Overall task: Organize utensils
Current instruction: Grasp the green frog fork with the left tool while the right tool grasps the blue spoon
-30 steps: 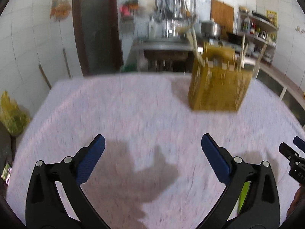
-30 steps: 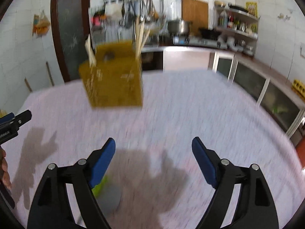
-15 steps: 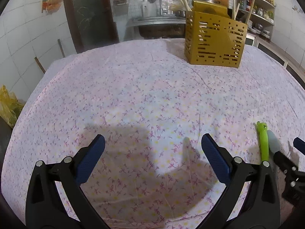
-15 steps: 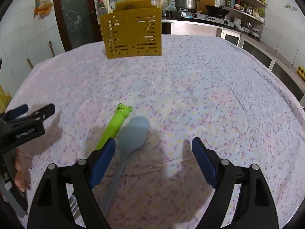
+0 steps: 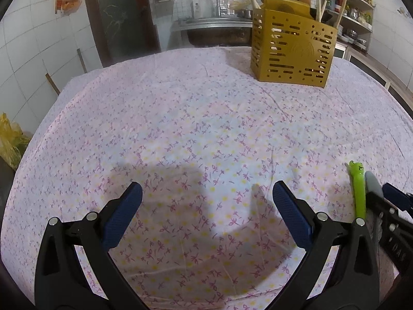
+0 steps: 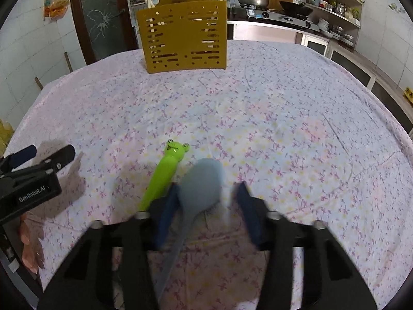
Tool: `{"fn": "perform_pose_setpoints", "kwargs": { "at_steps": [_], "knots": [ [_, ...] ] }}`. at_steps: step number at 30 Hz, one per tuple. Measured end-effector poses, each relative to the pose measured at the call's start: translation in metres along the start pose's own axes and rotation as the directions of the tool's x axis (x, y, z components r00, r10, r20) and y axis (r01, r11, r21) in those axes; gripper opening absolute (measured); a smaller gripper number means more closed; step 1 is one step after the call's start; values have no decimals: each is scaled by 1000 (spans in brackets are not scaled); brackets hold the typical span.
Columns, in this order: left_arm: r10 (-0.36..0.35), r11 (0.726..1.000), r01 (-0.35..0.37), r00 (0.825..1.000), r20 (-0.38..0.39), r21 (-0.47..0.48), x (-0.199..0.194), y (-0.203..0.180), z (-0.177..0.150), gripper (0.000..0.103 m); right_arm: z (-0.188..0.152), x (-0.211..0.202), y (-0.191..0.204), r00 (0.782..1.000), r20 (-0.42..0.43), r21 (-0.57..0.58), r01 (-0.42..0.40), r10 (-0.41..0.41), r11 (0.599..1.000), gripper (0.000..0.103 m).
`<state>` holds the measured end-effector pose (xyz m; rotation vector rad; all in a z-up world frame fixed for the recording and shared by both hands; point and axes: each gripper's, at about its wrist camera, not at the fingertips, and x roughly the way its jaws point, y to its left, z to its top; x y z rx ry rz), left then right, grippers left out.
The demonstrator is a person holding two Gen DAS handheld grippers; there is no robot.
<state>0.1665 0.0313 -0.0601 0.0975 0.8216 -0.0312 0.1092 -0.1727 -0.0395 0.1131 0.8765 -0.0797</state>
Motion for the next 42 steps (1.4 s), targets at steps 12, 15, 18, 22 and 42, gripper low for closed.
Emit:
{"fn": "perform_pose_setpoints", "kwargs": {
  "at_steps": [12, 15, 18, 22, 42],
  "knots": [
    [-119, 992, 121, 991, -68, 28, -4, -48, 2, 98, 14, -1, -68, 998, -2, 11, -70, 70, 997, 35],
    [-147, 988, 150, 986, -77, 39, -5, -67, 2, 98, 16, 1, -84, 997, -15, -8, -74, 73, 997, 35],
    [-157, 985, 162, 984, -86, 61, -5, -86, 2, 98, 20, 2, -98, 997, -21, -28, -69, 69, 997, 35],
    [-172, 979, 182, 979, -110, 88, -2, -112, 0, 98, 23, 7, -107, 997, -30, -25, -72, 71, 997, 35],
    [-141, 983, 159, 974, -178, 90, 15, -127, 20, 42, 23, 14, -103, 998, -50, 34, 36, -34, 999, 54]
  ]
}}
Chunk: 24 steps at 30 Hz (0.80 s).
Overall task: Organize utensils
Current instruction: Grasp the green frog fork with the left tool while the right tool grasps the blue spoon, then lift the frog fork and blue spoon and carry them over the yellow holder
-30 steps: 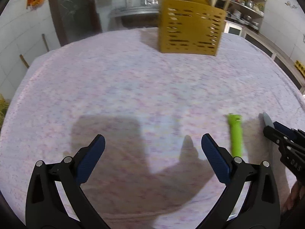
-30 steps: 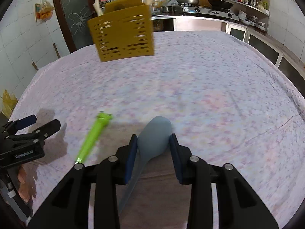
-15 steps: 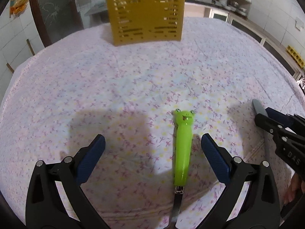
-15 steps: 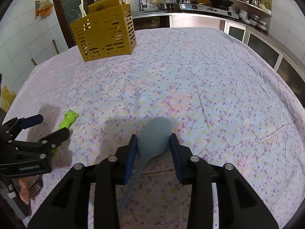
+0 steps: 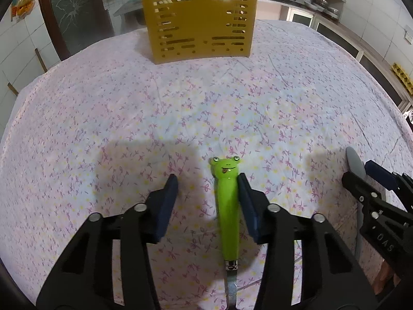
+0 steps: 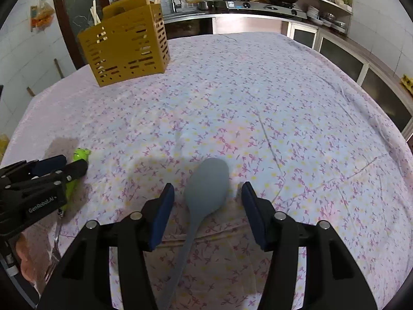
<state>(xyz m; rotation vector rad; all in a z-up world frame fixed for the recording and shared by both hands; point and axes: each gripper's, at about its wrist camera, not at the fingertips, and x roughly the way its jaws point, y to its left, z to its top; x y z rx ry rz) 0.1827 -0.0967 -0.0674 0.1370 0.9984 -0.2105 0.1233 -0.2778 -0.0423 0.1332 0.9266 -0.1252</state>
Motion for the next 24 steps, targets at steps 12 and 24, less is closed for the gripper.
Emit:
{"fn": "perform_pose_setpoints", "kwargs": {
  "at_steps": [12, 24],
  "knots": [
    [8, 999, -8, 1000, -7, -33, -3, -1, -2, 19, 4, 5, 5, 998, -3, 20, 55, -55, 998, 44],
    [-40, 995, 46, 997, 60, -93, -20, 17, -13, 16, -3, -14, -4, 997, 74, 49, -12, 9, 999, 34]
  ]
}}
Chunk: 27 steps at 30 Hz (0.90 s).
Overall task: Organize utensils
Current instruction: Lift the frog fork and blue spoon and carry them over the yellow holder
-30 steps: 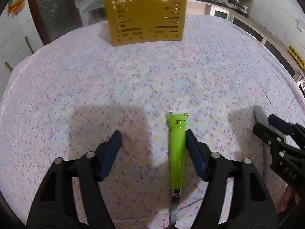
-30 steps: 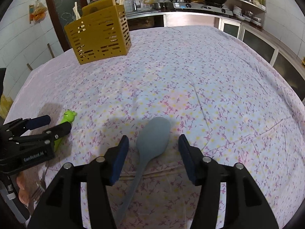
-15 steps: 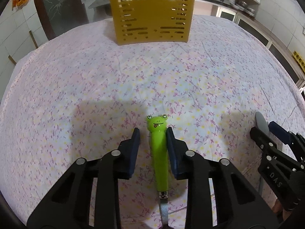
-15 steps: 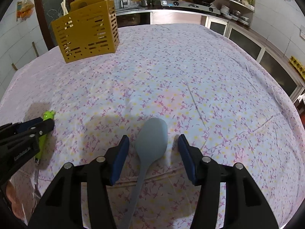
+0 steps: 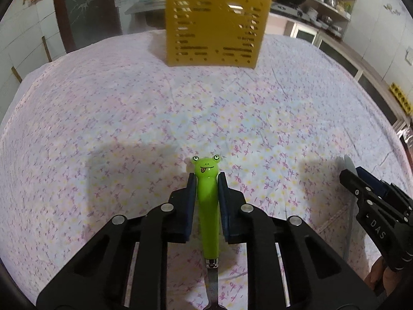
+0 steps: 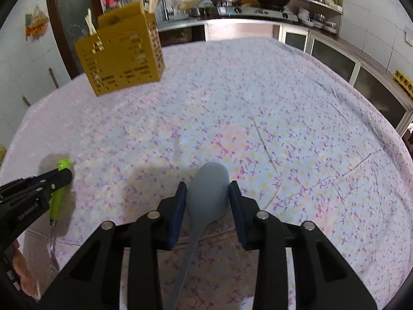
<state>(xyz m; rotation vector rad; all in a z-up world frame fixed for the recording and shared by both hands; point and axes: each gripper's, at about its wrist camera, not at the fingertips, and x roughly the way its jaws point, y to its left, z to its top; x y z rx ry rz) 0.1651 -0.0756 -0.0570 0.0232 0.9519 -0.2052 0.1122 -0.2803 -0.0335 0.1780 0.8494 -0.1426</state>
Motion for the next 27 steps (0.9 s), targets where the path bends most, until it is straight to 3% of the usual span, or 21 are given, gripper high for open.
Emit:
{"fn": "perform_pose_setpoints", "kwargs": {
  "at_steps": [8, 22, 24, 25, 27],
  "knots": [
    [23, 999, -20, 994, 111, -28, -32, 14, 0, 16, -1, -28, 6, 988, 134, -12, -70, 71, 997, 34],
    [54, 998, -42, 965, 256, -53, -76, 33, -3, 16, 3, -67, 15, 944, 324, -38, -42, 53, 998, 33],
    [56, 998, -42, 961, 272, -56, -79, 34, -5, 16, 2, -70, 15, 939, 341, -39, -41, 52, 998, 31],
    [59, 997, -44, 957, 283, -59, -82, 35, -6, 16, 3, -72, 17, 936, 349, -42, -36, 48, 998, 19],
    [56, 997, -40, 954, 296, -60, -85, 36, -6, 16, 4, -75, 17, 932, 360, -48, -28, 43, 998, 14]
  ]
}}
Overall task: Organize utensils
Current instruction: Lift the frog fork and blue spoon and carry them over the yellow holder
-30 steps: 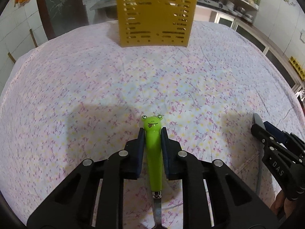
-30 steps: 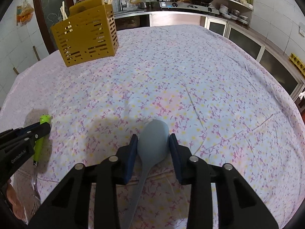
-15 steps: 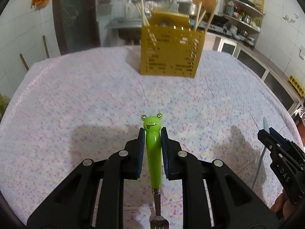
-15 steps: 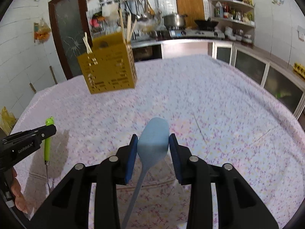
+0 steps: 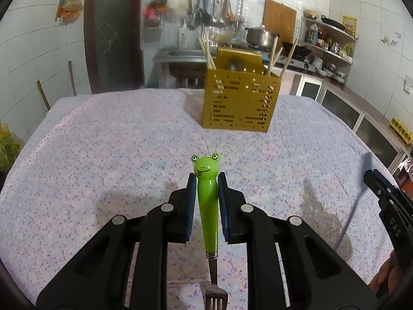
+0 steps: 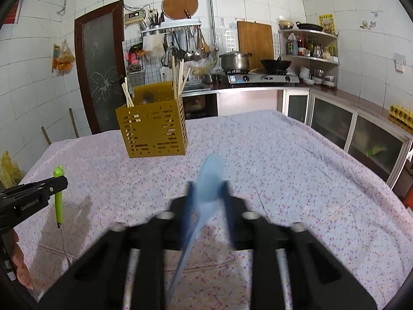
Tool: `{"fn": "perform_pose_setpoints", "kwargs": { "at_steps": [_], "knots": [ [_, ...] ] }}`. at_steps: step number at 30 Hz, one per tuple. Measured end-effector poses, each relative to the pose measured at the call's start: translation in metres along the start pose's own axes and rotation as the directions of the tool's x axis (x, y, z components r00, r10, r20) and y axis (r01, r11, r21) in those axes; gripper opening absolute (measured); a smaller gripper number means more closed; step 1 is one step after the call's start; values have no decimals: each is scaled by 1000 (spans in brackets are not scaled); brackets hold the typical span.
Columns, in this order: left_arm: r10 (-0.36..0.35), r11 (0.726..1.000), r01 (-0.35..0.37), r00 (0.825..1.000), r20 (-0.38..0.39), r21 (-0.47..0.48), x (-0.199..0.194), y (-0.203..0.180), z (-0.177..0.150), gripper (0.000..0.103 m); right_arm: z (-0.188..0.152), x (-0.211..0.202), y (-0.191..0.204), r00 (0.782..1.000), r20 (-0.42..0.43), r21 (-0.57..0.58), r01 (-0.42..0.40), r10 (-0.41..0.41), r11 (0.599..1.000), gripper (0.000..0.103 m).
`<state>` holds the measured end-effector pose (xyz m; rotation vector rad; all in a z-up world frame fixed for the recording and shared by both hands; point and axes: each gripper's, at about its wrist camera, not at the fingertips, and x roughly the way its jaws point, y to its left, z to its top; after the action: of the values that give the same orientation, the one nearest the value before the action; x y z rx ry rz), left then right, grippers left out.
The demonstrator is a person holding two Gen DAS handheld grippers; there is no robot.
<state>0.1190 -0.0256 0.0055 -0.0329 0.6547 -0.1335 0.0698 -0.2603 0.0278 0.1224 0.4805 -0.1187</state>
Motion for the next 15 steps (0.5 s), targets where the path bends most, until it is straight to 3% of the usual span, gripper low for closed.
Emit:
{"fn": "perform_pose_setpoints", "kwargs": {
  "at_steps": [10, 15],
  "knots": [
    [-11, 1000, 11, 1000, 5, -21, 2, 14, 6, 16, 7, 14, -10, 999, -36, 12, 4, -4, 1000, 9],
    [-8, 1000, 8, 1000, -6, -20, 10, 17, 11, 16, 6, 32, -23, 993, -117, 35, 34, -29, 999, 9]
  ]
}}
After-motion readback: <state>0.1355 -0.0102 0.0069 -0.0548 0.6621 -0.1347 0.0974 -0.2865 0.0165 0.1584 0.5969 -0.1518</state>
